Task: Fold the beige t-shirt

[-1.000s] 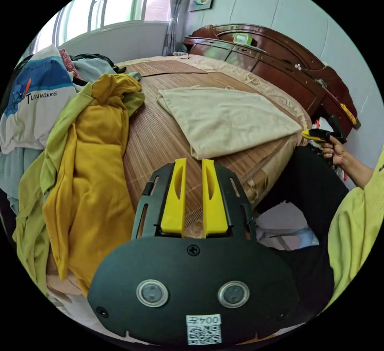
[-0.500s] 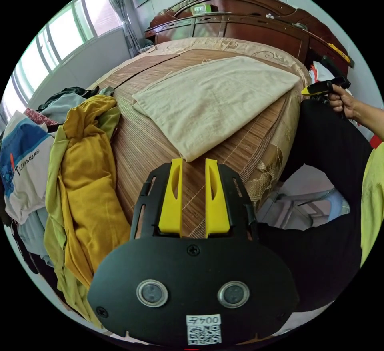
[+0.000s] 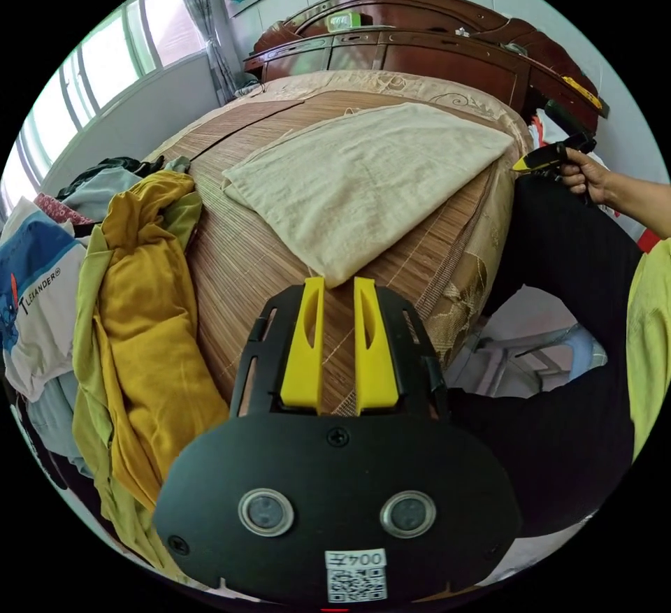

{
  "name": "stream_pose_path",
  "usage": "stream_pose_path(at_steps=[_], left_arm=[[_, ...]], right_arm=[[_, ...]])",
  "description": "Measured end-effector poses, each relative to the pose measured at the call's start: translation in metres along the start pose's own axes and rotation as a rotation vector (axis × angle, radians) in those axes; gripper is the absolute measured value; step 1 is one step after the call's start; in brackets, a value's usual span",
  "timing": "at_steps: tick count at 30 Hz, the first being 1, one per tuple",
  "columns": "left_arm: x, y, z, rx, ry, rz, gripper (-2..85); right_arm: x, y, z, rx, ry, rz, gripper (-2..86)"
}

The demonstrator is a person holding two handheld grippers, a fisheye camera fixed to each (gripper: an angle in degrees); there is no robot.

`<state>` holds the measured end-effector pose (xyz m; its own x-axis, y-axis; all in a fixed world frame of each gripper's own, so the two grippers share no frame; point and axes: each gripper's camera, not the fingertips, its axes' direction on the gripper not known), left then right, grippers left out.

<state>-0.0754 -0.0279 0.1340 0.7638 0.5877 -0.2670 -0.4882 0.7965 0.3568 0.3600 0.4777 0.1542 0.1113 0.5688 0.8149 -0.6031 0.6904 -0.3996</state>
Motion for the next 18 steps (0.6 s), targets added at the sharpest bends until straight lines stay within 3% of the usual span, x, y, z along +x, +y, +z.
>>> stream_pose_path(at_steps=[10,18], left_arm=[[-0.016,-0.002,-0.015,-0.013,0.046,-0.008,2.4],[-0.046,0.027,-0.04,-0.01,0.188,-0.065,1.4]], right_arm=[[0.006,0.02,0.009,-0.008,0.004,-0.001,-0.7],[0.008,0.044,0.023,0.014,0.001,0.001,-0.7]])
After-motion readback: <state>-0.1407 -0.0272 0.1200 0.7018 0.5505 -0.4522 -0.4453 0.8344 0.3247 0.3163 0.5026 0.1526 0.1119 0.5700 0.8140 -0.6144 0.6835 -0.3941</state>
